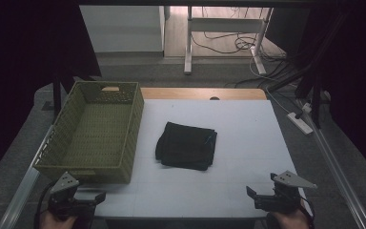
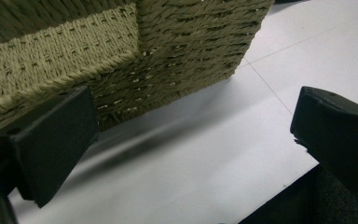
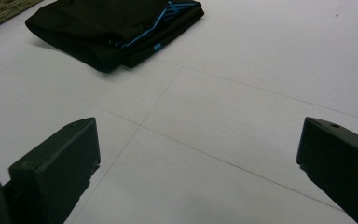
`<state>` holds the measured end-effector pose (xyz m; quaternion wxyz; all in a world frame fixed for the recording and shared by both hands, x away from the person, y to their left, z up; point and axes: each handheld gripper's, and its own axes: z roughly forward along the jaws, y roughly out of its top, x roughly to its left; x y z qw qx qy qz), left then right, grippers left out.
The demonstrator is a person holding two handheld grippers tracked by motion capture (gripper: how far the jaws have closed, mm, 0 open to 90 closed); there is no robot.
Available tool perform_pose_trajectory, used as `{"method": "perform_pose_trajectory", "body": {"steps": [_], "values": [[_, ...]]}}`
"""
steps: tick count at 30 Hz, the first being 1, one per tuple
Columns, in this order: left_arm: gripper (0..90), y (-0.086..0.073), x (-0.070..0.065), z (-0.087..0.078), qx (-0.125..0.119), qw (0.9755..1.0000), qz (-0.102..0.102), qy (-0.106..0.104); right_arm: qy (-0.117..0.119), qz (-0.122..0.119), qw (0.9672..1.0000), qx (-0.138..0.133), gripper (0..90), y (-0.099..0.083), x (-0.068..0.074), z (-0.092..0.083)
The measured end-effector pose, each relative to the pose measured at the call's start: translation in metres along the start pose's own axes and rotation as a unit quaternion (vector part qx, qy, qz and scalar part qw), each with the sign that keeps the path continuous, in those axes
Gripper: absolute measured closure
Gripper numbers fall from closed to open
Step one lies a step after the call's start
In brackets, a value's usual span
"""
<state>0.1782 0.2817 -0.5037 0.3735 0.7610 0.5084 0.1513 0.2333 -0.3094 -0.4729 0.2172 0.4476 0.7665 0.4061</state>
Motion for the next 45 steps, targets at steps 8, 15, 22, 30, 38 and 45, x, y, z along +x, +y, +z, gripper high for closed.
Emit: {"method": "perform_pose_trajectory", "body": {"steps": [8,15,22,30,38,45], "values": [[0.4,0.000,0.000,0.000,0.002,1.0000,-0.002,-0.002,0.017,-0.001,0.9998,0.009,0.2,0.001,-0.001,0.002],[0.4,0.000,0.000,0.000,0.004,1.0000,-0.002,-0.003,0.024,-0.008,0.9996,0.016,0.2,0.001,0.000,0.004],[0.0,0.001,0.000,0.000,0.004,1.0000,-0.001,-0.004,0.023,-0.009,0.9995,0.020,0.2,0.001,0.000,0.005],[0.0,0.005,-0.006,0.000,-0.006,0.9997,0.010,-0.021,0.024,-0.010,0.9993,0.026,0.2,0.002,0.000,0.006],[0.0,0.013,-0.019,0.003,-0.008,0.9985,0.032,-0.044,0.025,-0.011,0.9992,0.029,0.2,0.002,0.000,0.006],[0.0,0.017,-0.027,0.006,-0.008,0.9969,0.045,-0.063,0.024,-0.013,0.9991,0.031,0.3,0.002,0.001,0.007]]}}
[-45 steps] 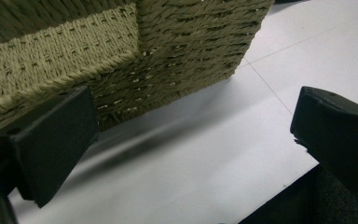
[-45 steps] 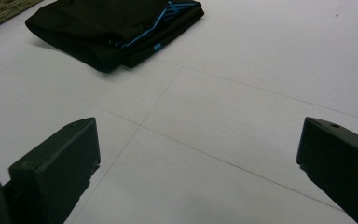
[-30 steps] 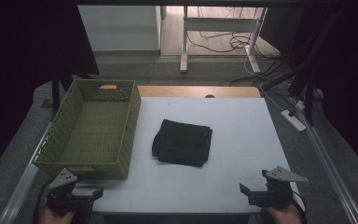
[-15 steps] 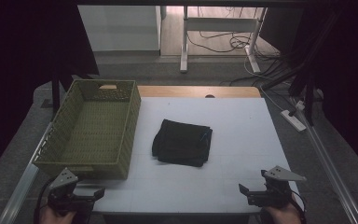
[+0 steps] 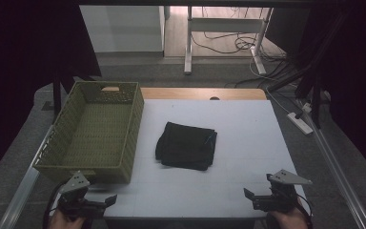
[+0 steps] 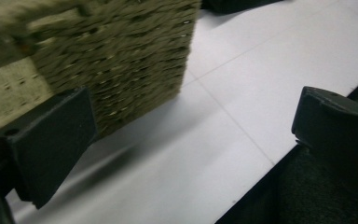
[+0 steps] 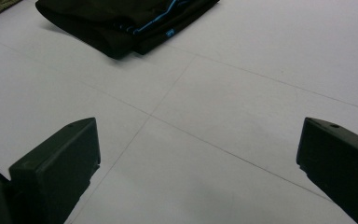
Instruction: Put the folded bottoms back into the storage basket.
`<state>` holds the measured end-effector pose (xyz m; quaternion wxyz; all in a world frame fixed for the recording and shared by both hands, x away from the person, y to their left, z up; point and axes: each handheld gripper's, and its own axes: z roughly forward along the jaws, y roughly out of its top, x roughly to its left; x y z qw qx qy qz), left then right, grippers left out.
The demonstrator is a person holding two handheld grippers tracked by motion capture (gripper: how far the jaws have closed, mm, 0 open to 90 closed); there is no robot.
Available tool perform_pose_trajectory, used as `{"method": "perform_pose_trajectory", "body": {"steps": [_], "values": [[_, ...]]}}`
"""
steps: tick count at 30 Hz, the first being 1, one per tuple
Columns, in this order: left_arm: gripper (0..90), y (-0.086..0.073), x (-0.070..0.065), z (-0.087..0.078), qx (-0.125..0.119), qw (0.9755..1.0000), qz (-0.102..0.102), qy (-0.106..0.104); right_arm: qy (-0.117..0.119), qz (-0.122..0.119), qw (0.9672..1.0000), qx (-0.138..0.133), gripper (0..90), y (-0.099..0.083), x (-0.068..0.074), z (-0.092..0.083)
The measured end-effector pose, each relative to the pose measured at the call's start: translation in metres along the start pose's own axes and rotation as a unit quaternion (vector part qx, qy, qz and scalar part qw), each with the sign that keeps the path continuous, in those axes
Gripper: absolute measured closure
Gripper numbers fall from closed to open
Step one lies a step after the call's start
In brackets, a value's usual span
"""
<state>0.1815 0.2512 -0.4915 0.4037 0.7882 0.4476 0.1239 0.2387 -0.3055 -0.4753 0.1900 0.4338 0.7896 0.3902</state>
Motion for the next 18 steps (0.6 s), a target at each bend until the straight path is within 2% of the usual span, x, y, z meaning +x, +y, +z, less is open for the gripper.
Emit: {"method": "perform_pose_trajectory", "body": {"steps": [3,6,18], "values": [[0.0,0.004,-0.005,0.003,-0.002,0.9999,0.013,-0.007,0.000,0.000,1.0000,0.000,0.3,0.000,0.000,0.000],[0.0,0.006,-0.007,0.004,-0.004,0.9998,0.017,-0.013,0.001,-0.001,1.0000,0.001,0.3,0.000,0.000,0.000],[0.3,0.016,-0.018,0.018,-0.011,0.9973,0.036,-0.063,0.001,-0.001,1.0000,0.004,0.3,0.000,0.001,0.001]]}}
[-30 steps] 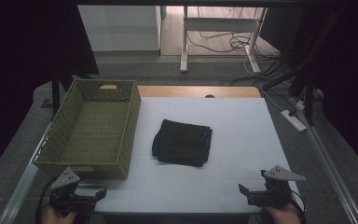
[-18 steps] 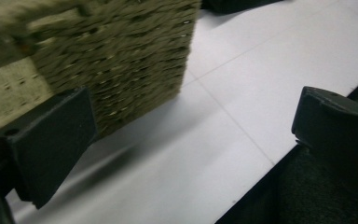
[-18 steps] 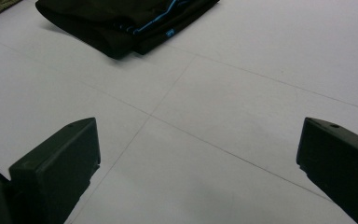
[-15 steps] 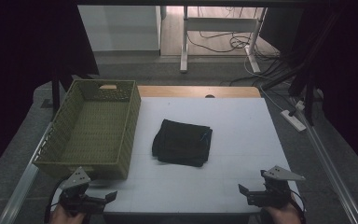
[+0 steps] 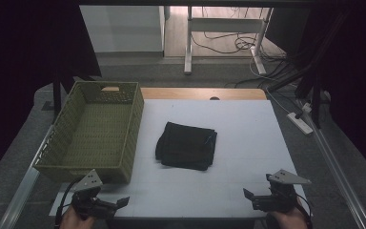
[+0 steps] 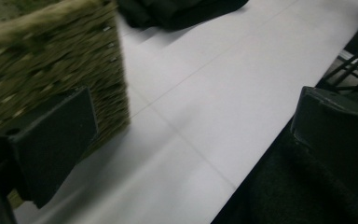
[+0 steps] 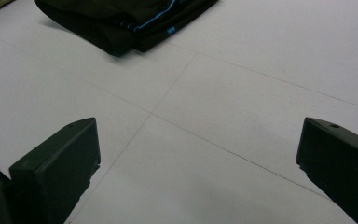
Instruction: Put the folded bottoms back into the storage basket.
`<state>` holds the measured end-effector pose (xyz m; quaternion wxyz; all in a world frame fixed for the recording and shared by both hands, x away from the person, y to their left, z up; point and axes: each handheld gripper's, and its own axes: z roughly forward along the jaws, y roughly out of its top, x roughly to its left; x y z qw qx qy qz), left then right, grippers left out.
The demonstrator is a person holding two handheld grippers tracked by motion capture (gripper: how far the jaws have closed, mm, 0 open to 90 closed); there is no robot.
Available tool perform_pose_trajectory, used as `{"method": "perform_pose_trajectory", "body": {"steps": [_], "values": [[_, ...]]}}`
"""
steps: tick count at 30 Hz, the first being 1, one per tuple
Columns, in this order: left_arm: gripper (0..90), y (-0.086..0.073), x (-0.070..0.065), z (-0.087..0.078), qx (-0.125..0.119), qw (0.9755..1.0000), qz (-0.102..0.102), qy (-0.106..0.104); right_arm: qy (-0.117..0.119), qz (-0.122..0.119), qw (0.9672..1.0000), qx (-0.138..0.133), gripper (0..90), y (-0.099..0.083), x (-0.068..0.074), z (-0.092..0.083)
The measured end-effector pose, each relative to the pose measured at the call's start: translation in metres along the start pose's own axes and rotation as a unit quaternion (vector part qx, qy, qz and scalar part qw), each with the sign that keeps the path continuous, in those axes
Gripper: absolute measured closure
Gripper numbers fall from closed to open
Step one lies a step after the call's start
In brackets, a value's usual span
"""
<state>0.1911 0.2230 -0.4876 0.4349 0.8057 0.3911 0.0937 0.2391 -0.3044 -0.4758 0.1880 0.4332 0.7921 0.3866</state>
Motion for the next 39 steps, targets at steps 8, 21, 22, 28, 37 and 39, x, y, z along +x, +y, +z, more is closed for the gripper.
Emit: {"method": "perform_pose_trajectory", "body": {"steps": [8,21,22,28,37,39], "values": [[0.3,0.008,-0.008,0.012,-0.002,0.9997,0.014,-0.019,0.001,0.000,1.0000,0.002,0.3,0.000,0.000,0.000],[0.6,0.018,-0.016,0.028,0.005,0.9985,0.029,-0.046,0.003,0.000,1.0000,0.002,0.3,0.000,0.000,0.000],[0.6,0.019,-0.017,0.030,0.006,0.9983,0.031,-0.050,0.003,0.000,1.0000,0.002,0.3,0.000,0.000,0.000],[0.7,0.025,-0.021,0.040,0.009,0.9967,0.041,-0.069,0.003,-0.001,1.0000,0.002,0.3,0.000,0.000,0.000],[0.7,0.043,-0.027,0.060,0.009,0.9940,0.053,-0.095,0.004,-0.003,1.0000,0.000,0.3,0.000,0.000,0.000],[0.5,0.047,-0.028,0.065,0.012,0.9939,0.056,-0.094,0.004,-0.003,1.0000,0.000,0.3,0.000,0.000,0.000]]}}
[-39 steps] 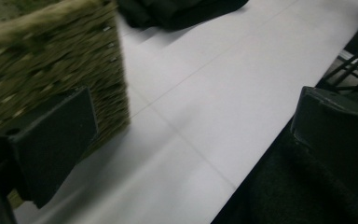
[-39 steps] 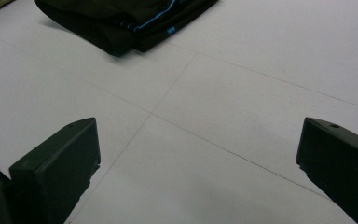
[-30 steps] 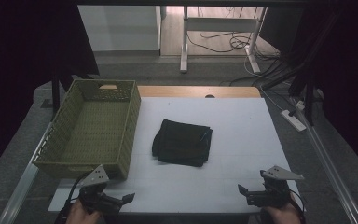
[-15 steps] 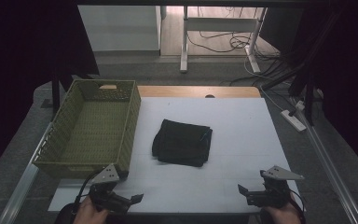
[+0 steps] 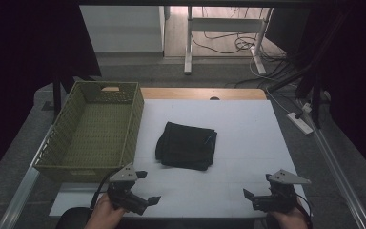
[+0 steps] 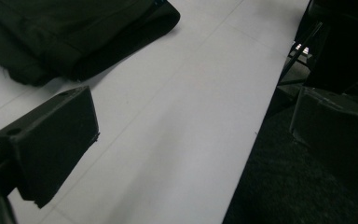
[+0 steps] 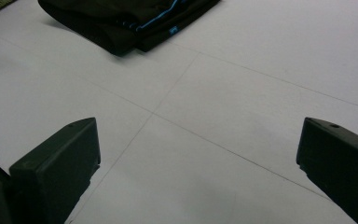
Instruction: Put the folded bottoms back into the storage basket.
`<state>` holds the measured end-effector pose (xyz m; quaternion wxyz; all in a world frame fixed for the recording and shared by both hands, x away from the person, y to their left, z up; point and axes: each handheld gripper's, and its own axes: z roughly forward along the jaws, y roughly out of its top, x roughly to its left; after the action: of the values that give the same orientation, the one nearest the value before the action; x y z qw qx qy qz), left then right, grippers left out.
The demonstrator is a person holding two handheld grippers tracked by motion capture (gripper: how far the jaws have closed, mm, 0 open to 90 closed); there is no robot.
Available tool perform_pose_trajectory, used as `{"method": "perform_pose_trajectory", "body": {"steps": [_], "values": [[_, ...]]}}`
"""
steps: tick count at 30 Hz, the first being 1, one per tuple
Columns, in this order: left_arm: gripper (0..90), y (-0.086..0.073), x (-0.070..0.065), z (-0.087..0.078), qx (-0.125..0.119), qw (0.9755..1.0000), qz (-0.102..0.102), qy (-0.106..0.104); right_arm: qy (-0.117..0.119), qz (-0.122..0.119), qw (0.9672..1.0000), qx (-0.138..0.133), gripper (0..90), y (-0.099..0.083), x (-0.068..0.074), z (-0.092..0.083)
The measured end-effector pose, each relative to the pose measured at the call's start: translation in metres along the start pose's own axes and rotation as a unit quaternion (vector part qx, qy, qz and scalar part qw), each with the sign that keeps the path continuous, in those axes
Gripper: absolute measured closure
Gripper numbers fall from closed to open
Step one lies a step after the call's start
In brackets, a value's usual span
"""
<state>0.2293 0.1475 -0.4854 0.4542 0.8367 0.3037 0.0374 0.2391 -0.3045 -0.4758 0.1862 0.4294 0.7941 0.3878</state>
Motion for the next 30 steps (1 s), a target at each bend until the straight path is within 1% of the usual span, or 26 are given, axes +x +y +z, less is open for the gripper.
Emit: {"method": "perform_pose_trajectory", "body": {"steps": [3,4,5,6,9,14,23,26,29,30], "values": [[0.3,0.004,0.001,0.004,0.002,1.0000,0.002,0.000,0.001,0.000,1.0000,0.000,0.3,0.000,0.000,0.000],[0.3,0.007,0.003,0.009,0.004,1.0000,0.001,-0.001,0.001,-0.001,1.0000,-0.001,0.3,0.000,0.000,0.000],[0.3,0.007,0.003,0.009,0.004,1.0000,0.001,-0.001,0.001,-0.001,1.0000,0.000,0.3,0.000,0.000,0.000],[0.2,0.010,0.005,0.012,0.007,1.0000,0.002,0.003,0.001,-0.002,1.0000,0.000,0.3,0.000,0.000,0.000],[0.2,0.013,0.008,0.016,0.009,1.0000,0.001,0.001,0.001,-0.002,1.0000,0.000,0.3,0.000,0.000,0.000],[0.1,0.021,0.013,0.025,0.015,0.9998,0.006,0.009,0.002,-0.004,1.0000,0.001,0.3,0.000,0.001,0.000],[0.1,0.033,0.022,0.038,0.019,0.9997,0.004,0.016,0.003,-0.004,1.0000,0.000,0.3,0.000,0.001,0.000],[0.1,0.038,0.026,0.044,0.025,0.9994,0.006,0.022,0.003,-0.005,1.0000,0.001,0.3,0.000,0.001,0.000],[0.1,0.043,0.032,0.051,0.032,0.9991,0.003,0.027,0.003,-0.005,1.0000,0.001,0.3,0.000,0.001,0.000],[0.1,0.046,0.036,0.055,0.034,0.9990,0.000,0.029,0.004,-0.006,1.0000,0.001,0.3,0.000,0.001,0.000]]}}
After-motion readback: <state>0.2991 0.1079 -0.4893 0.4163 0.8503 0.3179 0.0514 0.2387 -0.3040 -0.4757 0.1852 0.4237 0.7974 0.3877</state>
